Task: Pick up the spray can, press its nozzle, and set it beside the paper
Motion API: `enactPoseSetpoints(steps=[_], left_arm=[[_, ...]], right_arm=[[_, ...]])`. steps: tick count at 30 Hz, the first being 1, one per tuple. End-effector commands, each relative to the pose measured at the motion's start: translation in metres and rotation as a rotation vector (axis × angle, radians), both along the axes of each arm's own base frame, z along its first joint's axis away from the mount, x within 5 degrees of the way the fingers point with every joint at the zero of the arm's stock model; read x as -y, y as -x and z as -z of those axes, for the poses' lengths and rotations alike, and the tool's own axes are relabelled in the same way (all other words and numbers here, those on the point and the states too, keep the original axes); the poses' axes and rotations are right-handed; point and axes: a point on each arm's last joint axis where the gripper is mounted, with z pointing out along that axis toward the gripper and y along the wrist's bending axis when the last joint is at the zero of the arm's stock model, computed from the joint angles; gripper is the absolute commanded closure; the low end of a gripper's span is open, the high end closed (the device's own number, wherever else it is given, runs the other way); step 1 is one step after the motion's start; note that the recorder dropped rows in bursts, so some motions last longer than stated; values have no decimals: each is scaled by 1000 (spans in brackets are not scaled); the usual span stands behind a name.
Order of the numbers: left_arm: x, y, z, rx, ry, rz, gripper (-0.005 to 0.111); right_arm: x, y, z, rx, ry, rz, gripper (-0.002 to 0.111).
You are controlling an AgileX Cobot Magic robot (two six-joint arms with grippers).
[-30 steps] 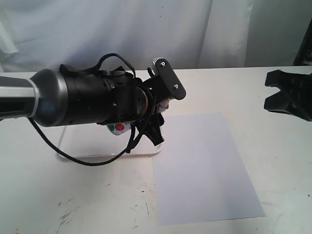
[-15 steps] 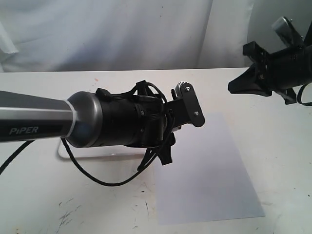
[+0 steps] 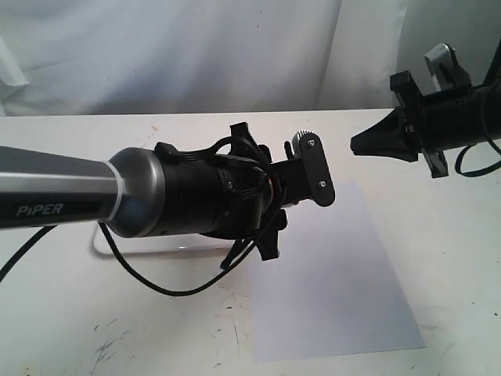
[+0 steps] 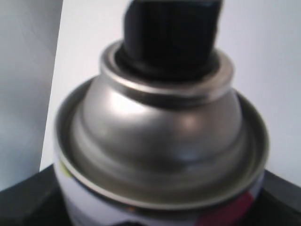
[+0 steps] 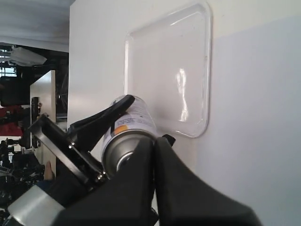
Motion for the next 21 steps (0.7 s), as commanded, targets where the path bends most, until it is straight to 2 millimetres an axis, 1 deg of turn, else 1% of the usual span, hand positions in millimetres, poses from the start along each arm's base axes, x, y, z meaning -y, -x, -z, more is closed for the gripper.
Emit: enactPoseSetpoints(steps=[1,4,7,12,17,21], left_arm=[[7,0,-6,27,21,56,107],[8,-2,1,21,4,40,107],[11,-5,6,11,5,24,107],[16,-10,5,18,25,0,107],[19,-12,4,18,43,-10,107],[20,-12,10,5,38,-12,107]], right_arm=[[-15,1,-3,40,6,-24,108],[-19,1,-2,48,17,-24,108],[-19,2,1,36,15,-12,108],[-17,8,14,11,27,19,108],[-19,11,14,1,-3,6,108],[-18,12,16,-9,7,-6,108]])
